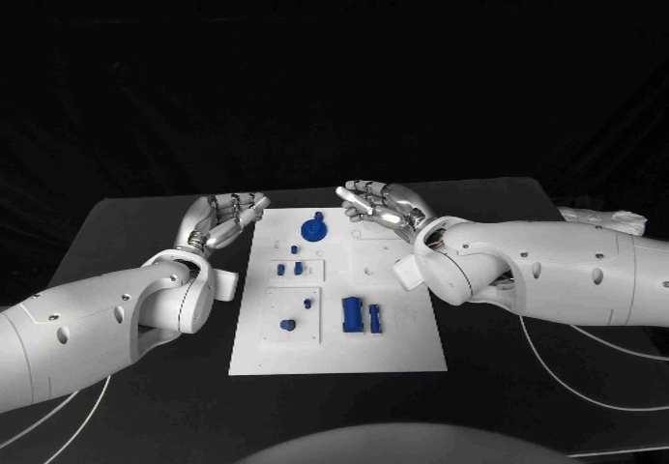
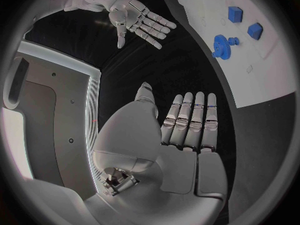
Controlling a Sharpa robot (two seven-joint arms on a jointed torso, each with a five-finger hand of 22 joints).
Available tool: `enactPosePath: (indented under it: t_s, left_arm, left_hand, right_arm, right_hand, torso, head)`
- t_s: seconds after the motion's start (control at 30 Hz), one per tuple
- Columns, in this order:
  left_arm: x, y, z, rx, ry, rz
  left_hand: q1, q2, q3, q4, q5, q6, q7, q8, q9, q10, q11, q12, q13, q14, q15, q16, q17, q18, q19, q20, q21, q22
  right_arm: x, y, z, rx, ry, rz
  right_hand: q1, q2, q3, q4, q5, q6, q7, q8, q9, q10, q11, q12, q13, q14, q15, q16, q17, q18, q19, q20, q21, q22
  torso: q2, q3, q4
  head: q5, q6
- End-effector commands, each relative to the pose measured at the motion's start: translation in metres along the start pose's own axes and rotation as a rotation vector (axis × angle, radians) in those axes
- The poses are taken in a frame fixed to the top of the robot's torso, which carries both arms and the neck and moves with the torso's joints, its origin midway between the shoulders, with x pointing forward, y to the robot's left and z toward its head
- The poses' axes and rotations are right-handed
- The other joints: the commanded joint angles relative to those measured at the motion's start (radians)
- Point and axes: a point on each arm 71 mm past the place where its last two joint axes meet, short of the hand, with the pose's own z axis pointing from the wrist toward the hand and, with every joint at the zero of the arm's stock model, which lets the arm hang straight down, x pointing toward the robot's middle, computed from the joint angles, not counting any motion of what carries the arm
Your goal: Assemble the parts on the task board
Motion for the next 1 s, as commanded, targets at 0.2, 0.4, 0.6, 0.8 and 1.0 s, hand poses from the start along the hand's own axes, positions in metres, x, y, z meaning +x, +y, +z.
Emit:
enactPosePath:
  t_s: [0.2, 0.4, 0.6, 0.8, 1.0]
  left_arm:
    - [0.008, -0.003, -0.005, 0.061, -0.009, -0.086]
    - [0.007, -0.001, -0.007, 0.001, -0.031, -0.067]
    - [0.010, -0.011, -0.013, -0.070, -0.128, -0.155]
    - [0.011, -0.021, -0.019, -0.134, -0.203, -0.228]
    - [0.010, -0.023, -0.020, -0.143, -0.213, -0.237]
  left_hand:
    - [-0.072, -0.069, 0.110, 0.002, -0.014, -0.092, 0.027, 0.040, 0.003, -0.099, 0.007, 0.026, 0.004, -0.119, 0.002, 0.036, -0.062, 0.020, -0.144, 0.010, -0.006, -0.141]
    - [-0.563, -0.048, 0.225, -0.114, -0.108, -0.384, -0.089, -0.001, -0.068, -0.415, -0.072, -0.069, -0.063, -0.334, -0.071, -0.098, -0.177, -0.038, -0.333, -0.102, -0.066, -0.356]
    - [-0.730, -0.048, 0.225, -0.153, -0.141, -0.483, -0.112, -0.073, -0.068, -0.522, -0.100, -0.069, -0.063, -0.408, -0.095, -0.147, -0.215, -0.055, -0.396, -0.141, -0.066, -0.427]
    - [-0.857, -0.048, 0.225, -0.184, -0.166, -0.558, -0.135, -0.073, -0.068, -0.604, -0.121, -0.069, -0.063, -0.463, -0.182, -0.183, -0.244, -0.072, -0.444, -0.171, -0.066, -0.480]
    - [-0.951, -0.048, 0.225, -0.206, -0.183, -0.611, -0.217, -0.073, -0.068, -0.661, -0.196, -0.069, -0.063, -0.502, -0.182, -0.210, -0.266, -0.077, -0.478, -0.194, -0.066, -0.520]
  right_arm:
    - [0.006, 0.004, 0.005, -0.135, 0.015, 0.081]
    - [0.003, -0.001, 0.006, -0.076, -0.038, 0.068]
    - [-0.003, -0.007, 0.008, -0.078, -0.194, 0.164]
    - [-0.010, -0.015, 0.007, -0.063, -0.332, 0.237]
    - [-0.011, -0.017, 0.007, -0.060, -0.352, 0.246]
  right_hand:
    - [-0.097, -0.093, 0.155, 0.007, -0.007, -0.091, 0.020, 0.004, -0.049, -0.128, -0.013, -0.060, -0.107, -0.152, -0.012, -0.099, -0.169, 0.026, -0.148, -0.009, -0.070, -0.286]
    - [-0.774, -0.122, 0.338, -0.198, -0.054, -0.236, -0.144, -0.088, -0.235, -0.326, -0.212, -0.249, -0.434, -0.315, -0.168, -0.299, -0.423, -0.099, -0.244, -0.232, -0.095, -0.479]
    - [-0.978, -0.122, 0.338, -0.288, -0.054, -0.236, -0.144, -0.088, -0.315, -0.326, -0.212, -0.332, -0.575, -0.315, -0.168, -0.299, -0.534, -0.099, -0.244, -0.232, -0.095, -0.564]
    - [-1.071, -0.122, 0.338, -0.288, -0.054, -0.236, -0.144, -0.088, -0.315, -0.326, -0.212, -0.332, -0.575, -0.315, -0.168, -0.299, -0.534, -0.099, -0.244, -0.232, -0.095, -0.564]
    - [-1.071, -0.122, 0.338, -0.288, -0.054, -0.236, -0.144, -0.088, -0.315, -0.326, -0.212, -0.332, -0.575, -0.315, -0.168, -0.299, -0.534, -0.099, -0.244, -0.232, -0.095, -0.564]
  torso:
    - [0.001, -0.0009, -0.0013]
    - [-0.005, -0.0002, -0.0040]
    - [-0.032, -0.0015, -0.0209]
    - [-0.071, -0.0035, -0.0460]
    - [-0.090, -0.0044, -0.0583]
  head:
    - [0.003, 0.018]
    - [0.009, 0.027]
    - [0.045, 0.079]
    - [0.100, 0.158]
    - [0.126, 0.197]
